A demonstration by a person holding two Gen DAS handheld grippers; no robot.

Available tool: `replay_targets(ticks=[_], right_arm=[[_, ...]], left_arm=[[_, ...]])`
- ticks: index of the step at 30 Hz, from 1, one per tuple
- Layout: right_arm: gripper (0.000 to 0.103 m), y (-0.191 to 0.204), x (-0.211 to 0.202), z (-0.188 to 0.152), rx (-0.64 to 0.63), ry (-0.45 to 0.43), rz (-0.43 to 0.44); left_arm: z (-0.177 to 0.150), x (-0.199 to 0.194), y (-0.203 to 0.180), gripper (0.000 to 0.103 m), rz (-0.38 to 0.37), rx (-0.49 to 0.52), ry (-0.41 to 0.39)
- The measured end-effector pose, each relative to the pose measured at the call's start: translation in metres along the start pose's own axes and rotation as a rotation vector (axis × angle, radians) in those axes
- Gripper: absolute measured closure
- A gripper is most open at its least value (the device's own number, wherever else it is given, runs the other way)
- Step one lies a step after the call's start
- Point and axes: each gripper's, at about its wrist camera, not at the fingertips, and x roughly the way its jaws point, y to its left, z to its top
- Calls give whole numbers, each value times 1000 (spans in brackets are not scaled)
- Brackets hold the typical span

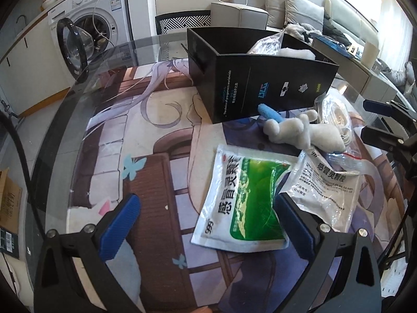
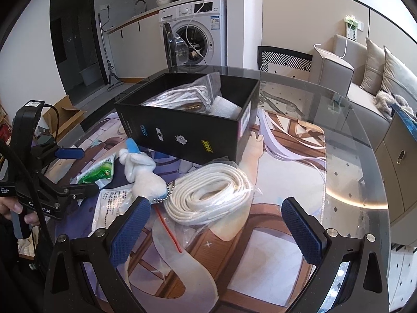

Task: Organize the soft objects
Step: 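Move both tools back over the remaining items beside the box, then grasp the green-printed sachet with the left tool while the right tool grasps the coiled white strap bag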

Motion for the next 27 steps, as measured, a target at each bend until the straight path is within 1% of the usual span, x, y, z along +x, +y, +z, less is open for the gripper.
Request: replay_targets(ticks=[9,12,14,15,17,18,19,21,22,23,27], right_arm=[[1,-2,0,-1,1,4,-3],[1,-2,0,-1,1,4,-2],[1,-2,0,-1,2,3,-3],[1,-2,0,-1,1,2,-3],[1,-2,0,-1,0,2,-3],[1,-2,0,-1,-1,2,-3],[1,-2,0,-1,-1,2,-3],[1,-2,-1,0,-1,1,-4],[1,-2,-1,0,-2,1,-3],[1,-2,-1,0,-2,1,-3],[1,-2,-1,0,0,2,-4]], left_arm=[[5,4,-1,0,-13,30,21],[5,4,-2,3,-23,36,15],[5,1,-3,14,-28,42,0],[5,0,-3,18,-31,46,-8],[3,-3,-3,39,-42,59,-30],[3,-5,-3,44,-45,62,-39],[3,-6,-3,53,-49,63,-45],[3,-8,-1,57,-59,51,-51],[3,-8,0,64,-65,44,-55],[4,-8,1,68,-77,33,-60],[5,-12,3,73,-92,13,-78]])
